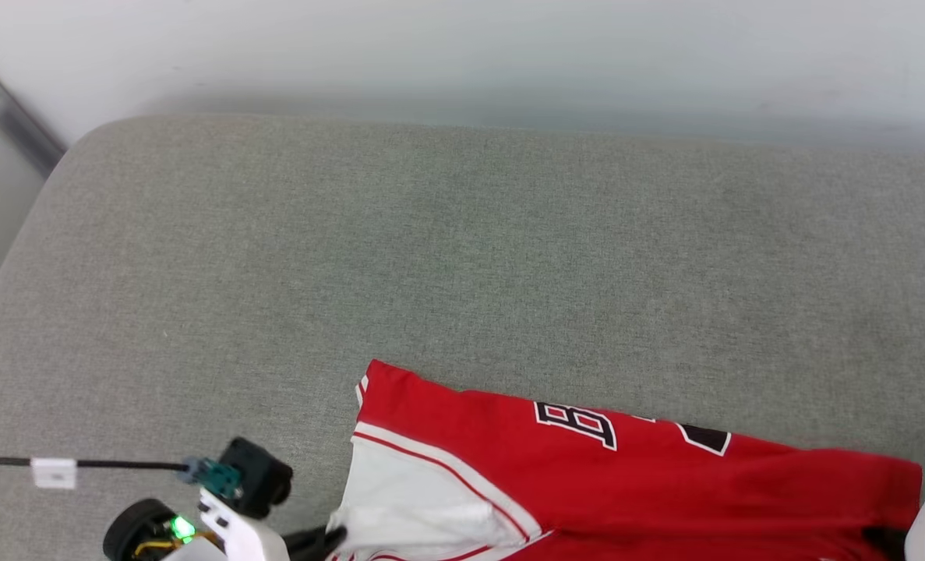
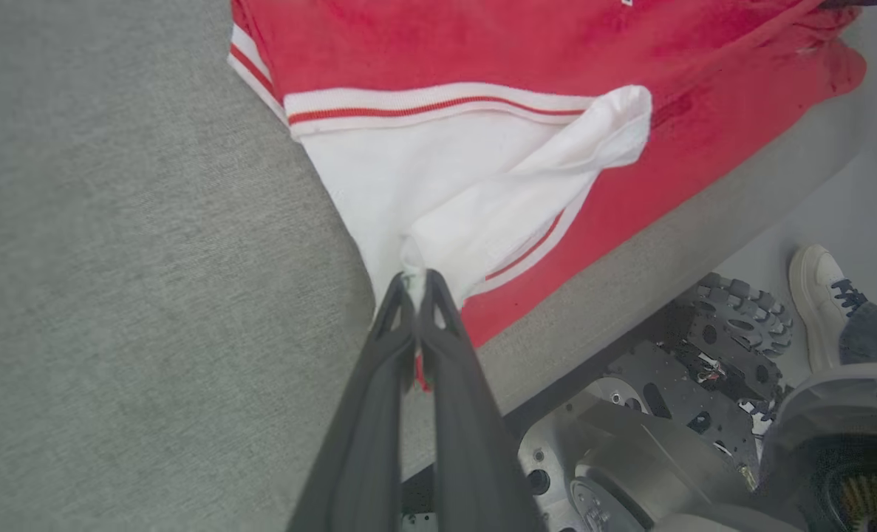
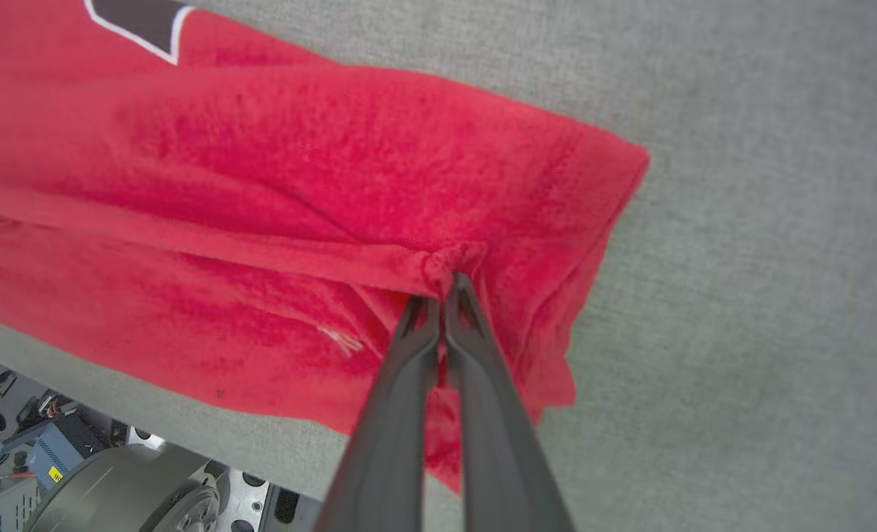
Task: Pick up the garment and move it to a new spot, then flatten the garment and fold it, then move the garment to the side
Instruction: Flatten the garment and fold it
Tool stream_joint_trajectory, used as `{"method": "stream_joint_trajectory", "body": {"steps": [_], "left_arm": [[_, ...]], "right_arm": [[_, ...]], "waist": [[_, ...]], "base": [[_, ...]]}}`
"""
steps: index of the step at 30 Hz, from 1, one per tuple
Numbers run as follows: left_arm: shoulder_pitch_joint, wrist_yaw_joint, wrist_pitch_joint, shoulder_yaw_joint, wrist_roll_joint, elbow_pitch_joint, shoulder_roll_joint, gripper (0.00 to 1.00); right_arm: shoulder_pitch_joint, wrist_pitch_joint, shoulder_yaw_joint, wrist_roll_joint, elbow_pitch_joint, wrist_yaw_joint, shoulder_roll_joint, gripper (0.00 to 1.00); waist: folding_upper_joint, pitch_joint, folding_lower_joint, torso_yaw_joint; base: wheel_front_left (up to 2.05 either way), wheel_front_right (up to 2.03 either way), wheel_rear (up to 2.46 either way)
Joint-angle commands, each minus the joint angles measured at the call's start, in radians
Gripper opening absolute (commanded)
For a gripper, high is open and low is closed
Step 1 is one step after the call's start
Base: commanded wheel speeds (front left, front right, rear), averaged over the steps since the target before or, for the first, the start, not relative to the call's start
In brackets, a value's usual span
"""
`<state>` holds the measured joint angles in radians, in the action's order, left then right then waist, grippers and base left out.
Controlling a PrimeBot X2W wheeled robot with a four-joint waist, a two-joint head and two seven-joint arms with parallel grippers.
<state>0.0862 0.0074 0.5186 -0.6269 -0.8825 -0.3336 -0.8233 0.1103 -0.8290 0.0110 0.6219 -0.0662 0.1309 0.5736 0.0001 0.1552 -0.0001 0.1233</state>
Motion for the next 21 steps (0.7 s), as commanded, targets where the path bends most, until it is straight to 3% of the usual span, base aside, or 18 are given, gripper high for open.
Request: {"method": "stream_joint_trajectory", "body": {"steps": [1,16,17,18,19,21], "left_arm": [[-0.008,-0.007,-0.002,-0.007,0.010,0.012,0.005,0.00],[0.036,-0.076,-0.053,-0.134,0.123,0.245,0.120,0.00],[0.038,-0.077,-0.056,-0.136,0.122,0.257,0.127,0.00],[0.041,-0.077,-0.066,-0.137,0.128,0.265,0.130,0.44],[0.043,-0.077,-0.073,-0.137,0.135,0.273,0.132,1.00],[0.041,-0.076,-0.086,-0.141,0.145,0.289,0.133,1.00]], "right_arm": [[0.012,0.003,0.003,-0.004,-0.005,0.000,-0.008,0.00],[0.014,0.050,0.120,0.006,0.078,0.000,0.029,0.01],[0.010,0.061,0.125,0.011,0.080,0.000,0.030,0.34],[0.006,0.069,0.126,0.015,0.086,0.000,0.028,1.00],[0.005,0.079,0.129,0.022,0.088,0.000,0.028,1.00],[0.007,0.088,0.136,0.037,0.084,-0.001,0.035,1.00]], "waist": [[-0.0001,0.002,0.0001,0.000],[-0.0001,0.031,0.0001,-0.008],[-0.0001,0.029,0.0001,-0.009],[-0.0001,0.026,0.0001,-0.009],[-0.0001,0.021,0.0001,-0.010],[-0.0001,0.010,0.0001,-0.011]], "base": [[0.00,0.00,0.00],[0.00,0.00,0.00],[0.00,0.00,0.00],[0.00,0.00,0.00],[0.00,0.00,0.00],[0.00,0.00,0.00]]}}
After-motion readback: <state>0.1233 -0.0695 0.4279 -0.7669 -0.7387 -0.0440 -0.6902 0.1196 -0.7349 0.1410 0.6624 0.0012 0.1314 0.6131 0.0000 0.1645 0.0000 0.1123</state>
